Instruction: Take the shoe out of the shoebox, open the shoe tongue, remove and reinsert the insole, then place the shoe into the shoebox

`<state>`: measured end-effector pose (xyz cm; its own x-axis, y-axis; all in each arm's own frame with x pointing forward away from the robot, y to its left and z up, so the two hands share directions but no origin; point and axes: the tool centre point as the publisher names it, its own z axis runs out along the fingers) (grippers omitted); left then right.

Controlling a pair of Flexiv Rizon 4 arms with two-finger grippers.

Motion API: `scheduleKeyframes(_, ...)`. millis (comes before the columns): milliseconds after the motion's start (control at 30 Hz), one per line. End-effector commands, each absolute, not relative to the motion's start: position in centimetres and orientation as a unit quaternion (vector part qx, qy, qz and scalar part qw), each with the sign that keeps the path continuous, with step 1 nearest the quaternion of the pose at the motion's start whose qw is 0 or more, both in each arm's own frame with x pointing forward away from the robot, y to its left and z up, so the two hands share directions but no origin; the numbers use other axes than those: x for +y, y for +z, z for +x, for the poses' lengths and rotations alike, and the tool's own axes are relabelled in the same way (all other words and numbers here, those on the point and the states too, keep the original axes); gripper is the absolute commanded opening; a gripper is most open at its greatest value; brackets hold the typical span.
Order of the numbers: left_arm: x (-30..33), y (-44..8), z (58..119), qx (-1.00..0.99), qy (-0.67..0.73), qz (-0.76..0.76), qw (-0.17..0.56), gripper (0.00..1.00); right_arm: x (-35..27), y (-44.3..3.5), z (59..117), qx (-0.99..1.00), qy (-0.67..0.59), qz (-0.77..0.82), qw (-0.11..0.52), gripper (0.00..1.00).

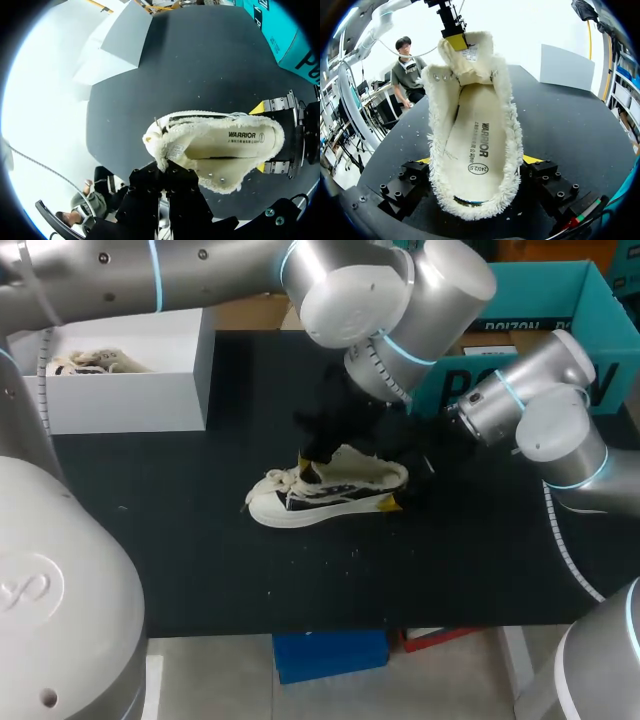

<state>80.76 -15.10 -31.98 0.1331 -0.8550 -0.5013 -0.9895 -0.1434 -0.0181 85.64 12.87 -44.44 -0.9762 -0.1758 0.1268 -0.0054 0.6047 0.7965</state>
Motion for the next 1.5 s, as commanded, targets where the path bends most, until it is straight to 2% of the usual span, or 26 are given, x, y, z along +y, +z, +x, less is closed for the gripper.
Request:
scheduleKeyframes(33,-14.2,-32.1,80.3,0.627,0.19,-0.736,0.171,0.0,13.1,-45.0,85.7,-0.891,-0.441,0.05,0.097,0.0)
scheduleKeyframes(200,-13.6,-32.3,79.9,0.619,0.194,-0.743,0.166,0.0,13.1,-45.0,85.7,-0.891,-0.441,0.05,0.097,0.0)
scheduleKeyframes(233,-13.5,-32.3,79.9,0.617,0.194,-0.744,0.165,0.4,13.1,-45.0,85.7,-0.891,-0.441,0.05,0.097,0.0)
scheduleKeyframes(267,-13.4,-32.3,79.8,0.616,0.194,-0.746,0.164,0.85,13.1,-45.0,85.7,-0.891,-0.441,0.05,0.097,0.0)
scheduleKeyframes(300,-13.3,-32.2,79.8,0.615,0.194,-0.747,0.163,1.0,13.1,-45.0,85.7,-0.891,-0.441,0.05,0.097,0.0)
scheduleKeyframes(867,-11.4,-30.0,80.3,0.591,0.182,-0.763,0.186,1.0,13.1,-45.0,85.7,-0.891,-0.441,0.05,0.097,0.0)
scheduleKeyframes(1500,-9.1,-30.9,78.6,0.571,0.196,-0.777,0.179,1.0,13.1,-45.0,85.7,-0.891,-0.441,0.05,0.097,0.0)
